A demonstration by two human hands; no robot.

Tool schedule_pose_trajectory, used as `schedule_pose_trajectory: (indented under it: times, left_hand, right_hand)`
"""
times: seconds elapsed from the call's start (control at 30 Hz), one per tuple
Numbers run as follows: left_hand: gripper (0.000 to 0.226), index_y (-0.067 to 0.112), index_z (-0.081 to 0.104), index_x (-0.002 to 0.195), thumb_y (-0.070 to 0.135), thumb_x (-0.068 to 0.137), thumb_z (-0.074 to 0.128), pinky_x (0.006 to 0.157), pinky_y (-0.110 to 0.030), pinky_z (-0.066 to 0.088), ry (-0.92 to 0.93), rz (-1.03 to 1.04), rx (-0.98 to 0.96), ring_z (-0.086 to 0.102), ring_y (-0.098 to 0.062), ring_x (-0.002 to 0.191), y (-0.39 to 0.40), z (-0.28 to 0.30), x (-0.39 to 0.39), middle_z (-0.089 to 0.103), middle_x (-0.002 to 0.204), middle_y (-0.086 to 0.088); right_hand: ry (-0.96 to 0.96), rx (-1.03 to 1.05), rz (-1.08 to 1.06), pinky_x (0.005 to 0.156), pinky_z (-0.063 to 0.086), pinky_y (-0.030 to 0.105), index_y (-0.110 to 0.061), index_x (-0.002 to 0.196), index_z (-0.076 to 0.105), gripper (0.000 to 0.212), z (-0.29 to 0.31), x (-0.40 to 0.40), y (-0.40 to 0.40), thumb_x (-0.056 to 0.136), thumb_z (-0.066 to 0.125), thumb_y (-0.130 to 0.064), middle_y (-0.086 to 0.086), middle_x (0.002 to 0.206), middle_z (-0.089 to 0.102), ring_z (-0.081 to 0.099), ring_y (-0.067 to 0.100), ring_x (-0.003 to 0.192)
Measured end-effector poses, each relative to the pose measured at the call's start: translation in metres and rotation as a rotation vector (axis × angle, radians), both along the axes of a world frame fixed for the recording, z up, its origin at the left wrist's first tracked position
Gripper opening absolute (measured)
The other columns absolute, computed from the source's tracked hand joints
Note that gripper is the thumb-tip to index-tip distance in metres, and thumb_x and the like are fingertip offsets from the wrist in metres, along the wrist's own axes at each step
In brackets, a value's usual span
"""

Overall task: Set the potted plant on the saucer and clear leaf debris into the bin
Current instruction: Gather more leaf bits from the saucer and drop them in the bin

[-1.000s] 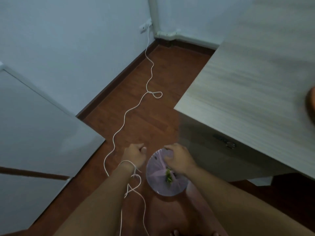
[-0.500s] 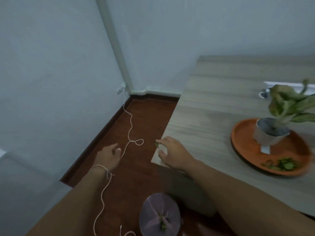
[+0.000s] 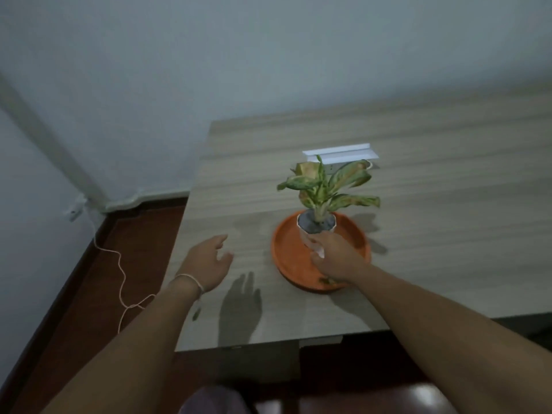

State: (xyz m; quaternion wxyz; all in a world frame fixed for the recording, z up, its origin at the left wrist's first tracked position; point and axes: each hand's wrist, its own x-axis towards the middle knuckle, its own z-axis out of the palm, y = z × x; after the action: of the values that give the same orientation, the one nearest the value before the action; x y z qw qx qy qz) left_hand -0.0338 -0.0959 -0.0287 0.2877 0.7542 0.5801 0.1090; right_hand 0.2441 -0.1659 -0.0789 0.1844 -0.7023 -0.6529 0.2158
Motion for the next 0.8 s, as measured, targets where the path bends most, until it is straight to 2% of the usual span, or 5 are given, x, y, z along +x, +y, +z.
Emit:
schedule_pose_trajectory:
  times: [0.1,0.2,0.33,0.53,0.8]
  left_hand:
    - [0.054,0.013,0.048,0.142,0.027,0.091,0.062,0.104,-0.035,0.046,0.033,-0.083,-0.001,0.06,-0.026,0.122,0.002,-0.011,0.054,0.059,0.137,-0.013]
    - [0.054,0.013,0.052,0.139,0.027,0.088,0.065,0.102,-0.034,0.047,0.079,-0.187,-0.055,0.061,-0.026,0.119,0.002,-0.028,0.103,0.062,0.133,-0.013]
    - [0.052,0.016,0.053,0.137,0.028,0.088,0.065,0.101,-0.033,0.045,0.171,-0.334,-0.113,0.058,-0.028,0.121,-0.001,-0.058,0.163,0.063,0.132,-0.011]
    - [0.039,0.012,0.063,0.112,0.037,0.083,0.068,0.079,-0.032,0.042,0.369,-0.468,-0.175,0.061,-0.033,0.108,-0.003,-0.1,0.219,0.066,0.116,-0.013]
    - [0.024,0.019,0.055,0.075,0.04,0.077,0.066,0.066,-0.032,0.043,0.471,-0.453,-0.125,0.065,-0.03,0.085,-0.001,-0.123,0.235,0.07,0.091,-0.012]
  right_hand:
    - [0.016,-0.008,-0.064,0.074,0.05,0.034,-0.019,0.119,0.063,0.037,-0.011,0.042,-0.004,0.083,0.054,-0.014,-0.001,0.107,0.068,0.063,0.02,0.096]
    - [-0.094,-0.147,-0.079,0.084,0.049,0.034,-0.011,0.118,0.067,0.033,-0.027,0.076,-0.002,0.087,0.058,-0.019,0.011,0.112,0.07,0.064,0.029,0.106]
    - [-0.211,-0.319,0.034,0.068,0.046,0.03,-0.02,0.08,0.061,0.005,-0.043,0.098,0.008,0.081,0.061,-0.025,0.005,0.088,0.069,0.067,0.028,0.088]
    - [-0.32,-0.36,0.161,0.088,0.051,0.037,-0.017,0.115,0.061,0.049,-0.06,0.096,0.023,0.076,0.071,-0.046,0.01,0.116,0.06,0.06,0.029,0.106]
    - [-0.368,-0.347,0.18,0.09,0.052,0.04,-0.011,0.112,0.063,0.03,-0.076,0.092,0.031,0.083,0.067,-0.02,0.016,0.119,0.055,0.059,0.033,0.107]
